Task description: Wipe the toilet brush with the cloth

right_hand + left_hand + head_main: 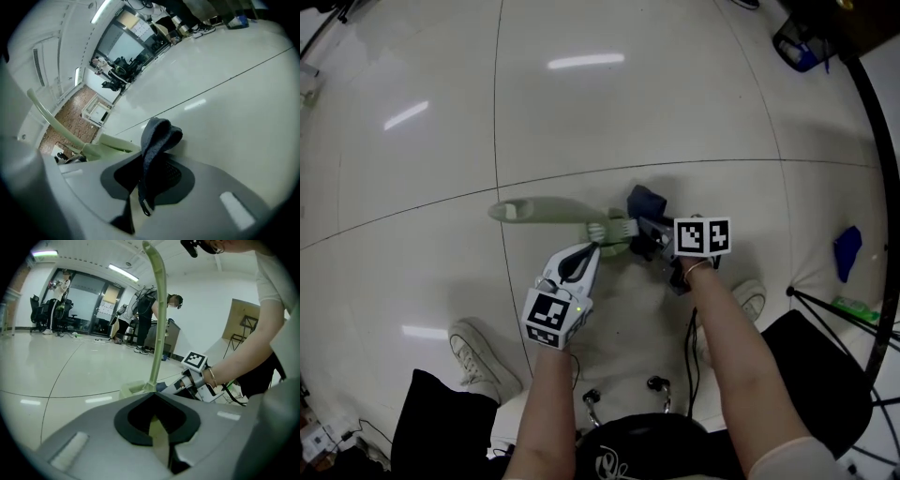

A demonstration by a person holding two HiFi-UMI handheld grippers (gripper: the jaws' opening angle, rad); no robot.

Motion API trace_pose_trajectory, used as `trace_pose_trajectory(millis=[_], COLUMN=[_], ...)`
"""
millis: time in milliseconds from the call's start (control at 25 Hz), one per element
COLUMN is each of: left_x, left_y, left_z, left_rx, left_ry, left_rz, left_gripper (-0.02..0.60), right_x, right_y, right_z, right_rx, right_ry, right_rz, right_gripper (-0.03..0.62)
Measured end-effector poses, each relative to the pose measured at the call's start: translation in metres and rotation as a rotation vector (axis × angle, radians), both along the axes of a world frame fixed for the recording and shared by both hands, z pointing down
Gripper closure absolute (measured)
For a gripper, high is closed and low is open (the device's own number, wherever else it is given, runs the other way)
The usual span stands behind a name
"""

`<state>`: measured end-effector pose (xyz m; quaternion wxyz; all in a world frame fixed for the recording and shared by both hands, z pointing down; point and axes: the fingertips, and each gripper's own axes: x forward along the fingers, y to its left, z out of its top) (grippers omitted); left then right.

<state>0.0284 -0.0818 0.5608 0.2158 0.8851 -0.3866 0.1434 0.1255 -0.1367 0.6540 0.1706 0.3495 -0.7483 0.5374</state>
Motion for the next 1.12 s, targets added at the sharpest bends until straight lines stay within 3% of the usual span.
trace_pose_trajectory(millis=[200,520,840,1000,1120], left_x=[0.008,0.007,0.006,0.005,0.005], left_y=[-0.004,-0.011,-0.014,-0.015,-0.016], left_z=[0.0,0.0,0.003,0.002,0.001], left_rx=[0.005,0.015,0.004,0.0,-0.012], left_ry=[0.013,0.0,-0.003,0.008,0.029], left_rz=[-0.023,-0.09,-0.129,-0.154,-0.164], left_gripper=[0.575,0.575,0.575,0.575,0.575], right_x=[0.0,-0.004,0.002,0.022,0.02], right_y=[-0.002,0.022,0.072,0.045,-0.001], right_z=[0.014,0.014,0.02,0.004,-0.025], right_rx=[-0.034,-0.085,-0.27,-0.189,-0.079], right_ry=[0.052,-0.007,-0.096,-0.001,-0.013], right_rz=[-0.084,-0.132,-0.182,-0.205,-0.192], right_gripper=[0.523,0.524,0.523,0.523,0.524])
